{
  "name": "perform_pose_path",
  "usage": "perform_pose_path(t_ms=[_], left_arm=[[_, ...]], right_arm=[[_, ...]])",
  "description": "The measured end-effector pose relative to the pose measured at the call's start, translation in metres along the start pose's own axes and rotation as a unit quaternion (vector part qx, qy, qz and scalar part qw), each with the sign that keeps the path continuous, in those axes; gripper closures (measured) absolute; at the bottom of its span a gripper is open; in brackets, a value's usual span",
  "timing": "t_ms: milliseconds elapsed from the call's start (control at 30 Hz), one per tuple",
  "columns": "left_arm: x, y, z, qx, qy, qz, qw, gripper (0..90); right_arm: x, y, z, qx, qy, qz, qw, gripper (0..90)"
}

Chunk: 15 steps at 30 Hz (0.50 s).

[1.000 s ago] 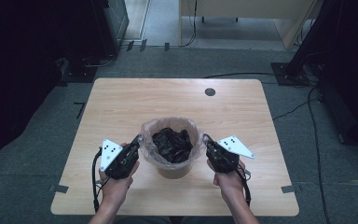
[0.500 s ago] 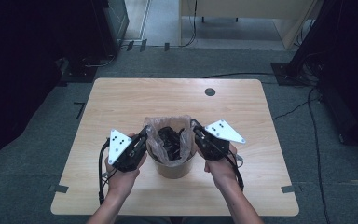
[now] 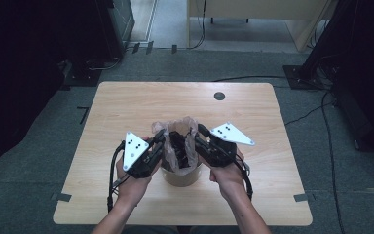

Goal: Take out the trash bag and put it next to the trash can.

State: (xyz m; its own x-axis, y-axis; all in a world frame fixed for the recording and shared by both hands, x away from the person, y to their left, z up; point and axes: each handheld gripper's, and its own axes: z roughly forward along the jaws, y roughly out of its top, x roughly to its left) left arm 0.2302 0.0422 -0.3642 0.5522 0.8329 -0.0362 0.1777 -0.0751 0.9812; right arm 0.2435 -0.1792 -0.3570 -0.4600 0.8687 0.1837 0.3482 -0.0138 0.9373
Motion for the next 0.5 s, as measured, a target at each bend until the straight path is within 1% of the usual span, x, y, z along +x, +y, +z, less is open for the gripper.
perform_pose_path(t_ms=[33,67,133,200,300,367,400,467,500], left_arm=[[0.000,-0.002,0.000,0.003,-0.001,0.003,1.0000,84.1],[0.000,-0.002,0.000,0.005,-0.001,0.004,1.0000,83.4],[-0.001,-0.002,0.001,0.006,-0.003,0.008,0.9999,82.8],[-0.001,-0.002,0.002,0.005,-0.004,0.006,1.0000,82.4],[-0.002,-0.003,0.005,0.008,-0.005,0.004,1.0000,82.3],[-0.003,-0.004,0.006,0.009,-0.007,0.004,0.9999,82.2],[-0.004,-0.003,0.006,0.009,-0.007,0.005,0.9999,82.2],[-0.005,-0.003,0.007,0.009,-0.007,0.002,0.9999,82.3],[-0.005,-0.003,0.007,0.009,-0.007,0.002,0.9999,82.3]], right_arm=[[-0.004,-0.004,-0.002,0.003,0.007,0.009,0.9999,63.9],[-0.007,-0.007,-0.005,0.008,0.014,0.023,0.9996,59.4],[-0.009,-0.012,-0.010,0.012,0.016,0.034,0.9992,52.6],[-0.009,-0.017,-0.016,0.014,0.013,0.046,0.9988,46.0],[-0.006,-0.025,-0.025,0.012,0.019,0.056,0.9982,40.9],[-0.004,-0.029,-0.029,0.006,0.029,0.062,0.9976,39.4],[-0.003,-0.031,-0.031,0.006,0.039,0.066,0.9971,37.9],[0.001,-0.035,-0.031,0.013,0.060,0.072,0.9955,34.9],[0.004,-0.036,-0.030,0.018,0.068,0.068,0.9952,33.6]])
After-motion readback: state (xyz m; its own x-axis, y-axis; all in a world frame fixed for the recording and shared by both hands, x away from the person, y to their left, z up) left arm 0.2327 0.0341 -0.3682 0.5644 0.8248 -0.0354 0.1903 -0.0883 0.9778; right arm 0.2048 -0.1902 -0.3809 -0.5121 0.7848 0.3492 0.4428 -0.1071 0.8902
